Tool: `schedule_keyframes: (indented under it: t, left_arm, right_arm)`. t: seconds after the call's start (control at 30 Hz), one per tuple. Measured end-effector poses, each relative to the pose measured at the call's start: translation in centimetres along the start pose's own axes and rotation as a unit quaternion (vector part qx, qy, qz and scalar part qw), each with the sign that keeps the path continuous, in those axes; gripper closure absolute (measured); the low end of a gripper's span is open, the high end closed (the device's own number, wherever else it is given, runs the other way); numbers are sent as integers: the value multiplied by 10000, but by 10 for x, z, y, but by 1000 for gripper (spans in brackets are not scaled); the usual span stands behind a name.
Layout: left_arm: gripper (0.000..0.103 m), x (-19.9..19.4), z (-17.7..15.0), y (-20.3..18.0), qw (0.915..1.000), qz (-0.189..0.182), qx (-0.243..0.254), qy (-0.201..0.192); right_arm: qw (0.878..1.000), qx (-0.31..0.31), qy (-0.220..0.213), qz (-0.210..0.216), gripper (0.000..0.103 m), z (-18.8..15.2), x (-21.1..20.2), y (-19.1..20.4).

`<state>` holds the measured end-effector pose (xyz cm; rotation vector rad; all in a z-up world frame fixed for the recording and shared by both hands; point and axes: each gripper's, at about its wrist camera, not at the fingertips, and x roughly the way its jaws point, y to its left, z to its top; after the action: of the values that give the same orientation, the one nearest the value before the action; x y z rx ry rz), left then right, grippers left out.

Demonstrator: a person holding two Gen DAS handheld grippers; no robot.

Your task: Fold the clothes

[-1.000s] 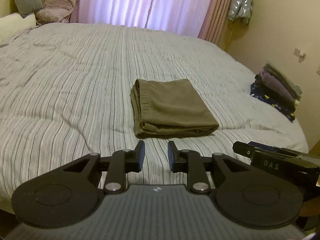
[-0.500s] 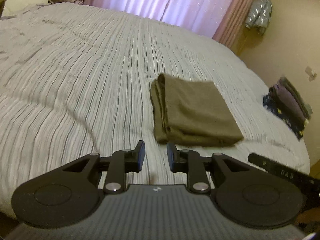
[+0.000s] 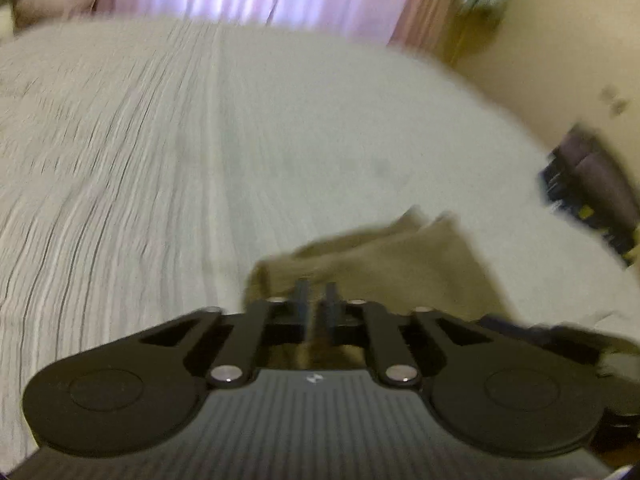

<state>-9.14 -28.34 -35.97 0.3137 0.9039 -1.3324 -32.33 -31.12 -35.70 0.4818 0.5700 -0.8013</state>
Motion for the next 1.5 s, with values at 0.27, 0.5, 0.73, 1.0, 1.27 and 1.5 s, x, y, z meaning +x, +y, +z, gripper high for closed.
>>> schedule_keyframes:
  t: [0.27, 0.5, 0.73, 1.0, 1.27, 1.5]
  left_arm:
    - [96, -34, 72, -14, 9920, 319, -51, 1222]
    - [95, -8, 126, -33, 9806, -495, 718, 1753]
    - [93, 63, 149, -49, 9453, -1620, 1438, 2437]
    - [81, 128, 165, -46, 9170, -2354, 1027, 3052]
    - [74, 193, 151, -70, 8833, -2663, 524, 3822]
    - [98, 208, 139, -76, 8777, -3168, 779, 3511]
  right_arm:
    - [9805, 1660, 1027, 235, 77, 52, -45, -38]
    - [8984, 4236, 1103, -368, 45, 37, -88, -97]
    - [7083, 7046, -227, -373, 45, -49, -115, -89]
    - [5503, 8221, -1435, -279, 46, -95, -92, -56]
    - [5287, 8339, -1522, -440, 47, -104, -74, -57]
    - [5594, 8146, -1432, -554, 87, -112, -68, -59]
